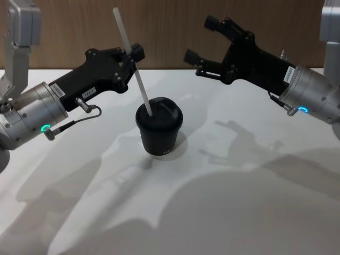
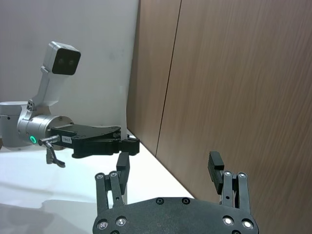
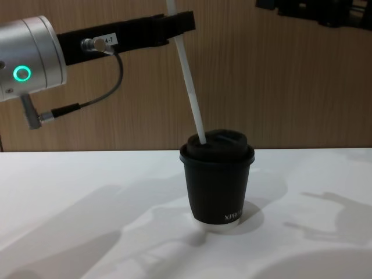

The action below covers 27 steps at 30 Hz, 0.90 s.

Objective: Pick up the straw with one hand, pass it to the other hand, and insert it into the cup.

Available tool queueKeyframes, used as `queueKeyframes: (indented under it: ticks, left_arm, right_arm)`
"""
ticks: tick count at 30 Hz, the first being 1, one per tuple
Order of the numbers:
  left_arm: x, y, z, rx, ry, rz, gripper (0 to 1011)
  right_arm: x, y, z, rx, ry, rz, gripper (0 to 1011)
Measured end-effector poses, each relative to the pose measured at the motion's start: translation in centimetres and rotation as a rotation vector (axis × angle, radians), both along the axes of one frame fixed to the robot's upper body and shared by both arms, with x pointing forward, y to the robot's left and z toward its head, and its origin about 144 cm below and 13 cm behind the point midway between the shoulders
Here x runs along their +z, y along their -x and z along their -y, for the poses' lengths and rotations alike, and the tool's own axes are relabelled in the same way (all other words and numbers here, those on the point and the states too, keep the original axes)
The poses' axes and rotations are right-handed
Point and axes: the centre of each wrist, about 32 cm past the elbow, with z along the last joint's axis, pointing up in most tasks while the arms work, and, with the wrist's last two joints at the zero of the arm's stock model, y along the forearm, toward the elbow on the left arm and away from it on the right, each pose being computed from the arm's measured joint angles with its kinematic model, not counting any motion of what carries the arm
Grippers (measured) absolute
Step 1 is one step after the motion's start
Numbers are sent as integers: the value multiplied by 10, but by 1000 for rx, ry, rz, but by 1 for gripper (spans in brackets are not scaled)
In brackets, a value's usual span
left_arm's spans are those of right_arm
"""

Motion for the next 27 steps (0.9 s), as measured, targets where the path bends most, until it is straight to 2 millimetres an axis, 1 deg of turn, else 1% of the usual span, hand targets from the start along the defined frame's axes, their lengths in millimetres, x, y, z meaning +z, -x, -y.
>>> queueKeyframes:
  ticks: [27]
  left_arm:
    - [3,0,1,-19,-23,-2,17]
  right_arm:
    - [0,0,0,0,0,0,1001]
